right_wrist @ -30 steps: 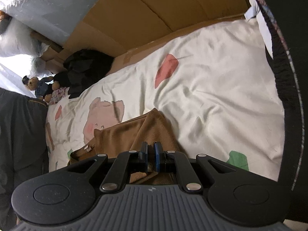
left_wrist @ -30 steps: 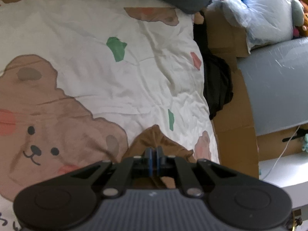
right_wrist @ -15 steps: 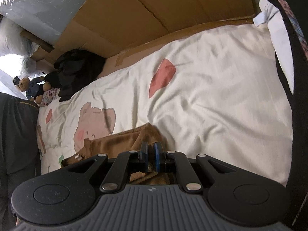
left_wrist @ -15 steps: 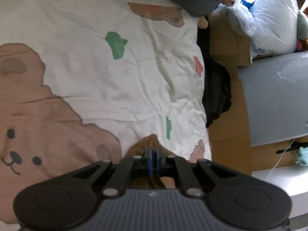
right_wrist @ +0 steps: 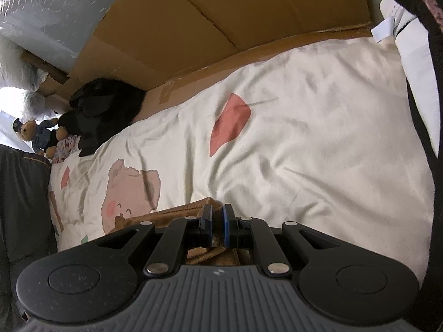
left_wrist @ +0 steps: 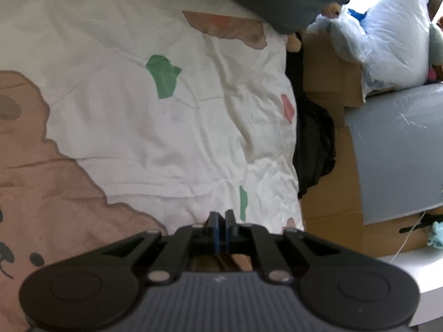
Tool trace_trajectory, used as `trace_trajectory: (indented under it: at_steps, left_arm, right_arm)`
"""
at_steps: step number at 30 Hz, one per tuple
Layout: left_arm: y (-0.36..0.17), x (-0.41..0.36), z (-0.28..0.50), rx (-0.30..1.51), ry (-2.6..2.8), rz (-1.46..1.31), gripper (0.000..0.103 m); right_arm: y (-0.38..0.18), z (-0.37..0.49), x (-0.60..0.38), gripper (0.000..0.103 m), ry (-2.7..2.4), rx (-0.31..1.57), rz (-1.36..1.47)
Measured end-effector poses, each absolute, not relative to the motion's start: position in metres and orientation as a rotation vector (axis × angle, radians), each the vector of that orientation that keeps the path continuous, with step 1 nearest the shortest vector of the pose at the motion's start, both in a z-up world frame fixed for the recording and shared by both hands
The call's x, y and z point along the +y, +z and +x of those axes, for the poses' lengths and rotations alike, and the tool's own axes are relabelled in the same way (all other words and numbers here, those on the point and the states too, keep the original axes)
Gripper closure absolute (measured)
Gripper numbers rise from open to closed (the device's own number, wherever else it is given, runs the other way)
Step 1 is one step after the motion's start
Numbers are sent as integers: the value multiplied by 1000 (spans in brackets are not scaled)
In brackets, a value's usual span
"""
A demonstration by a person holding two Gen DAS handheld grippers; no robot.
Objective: Fold clothes
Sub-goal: 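Open both tools and release the folded brown shirt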
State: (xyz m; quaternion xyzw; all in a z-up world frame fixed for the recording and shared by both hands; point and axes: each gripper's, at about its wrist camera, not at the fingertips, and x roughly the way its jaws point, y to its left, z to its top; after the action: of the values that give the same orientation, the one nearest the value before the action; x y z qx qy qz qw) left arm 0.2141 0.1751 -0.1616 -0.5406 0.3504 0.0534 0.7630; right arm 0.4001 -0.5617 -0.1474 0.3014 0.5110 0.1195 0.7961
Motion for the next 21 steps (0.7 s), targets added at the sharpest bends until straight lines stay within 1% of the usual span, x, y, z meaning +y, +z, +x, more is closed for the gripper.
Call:
trace_trajectory:
  at_steps: [2,4,6,7,8,10,17,21]
  left_arm:
    - [-163,176,214,763,118,-1181,98]
    - [-161,178,214,766,127,-1177,93]
    - [-148,178,216,776,117,-1095,90]
    - [-142,178,218,785,103,-1055,88]
    - [-136,177,219,797,90,-1008,85]
    - [-124,176,221,822,79,-917,85]
    - [-96,168,219,902,45,-685,83]
    - [-93,161,217,930,26,-621,78]
  right_arm:
    - [-151,403,-559,94,275,1111,647]
    - [-151,404,-561,92,283,1103,667]
    - [-145,403,-566,90,307,1072,686]
    - [-142,402,-568,87,307,1064,680]
    - [-139,402,-569,81,308,1055,673]
    - [-129,399,-574,77,318,1029,643]
    - [-115,390,-568,77,362,1045,489]
    - [-111,383,-560,77,383,1052,394]
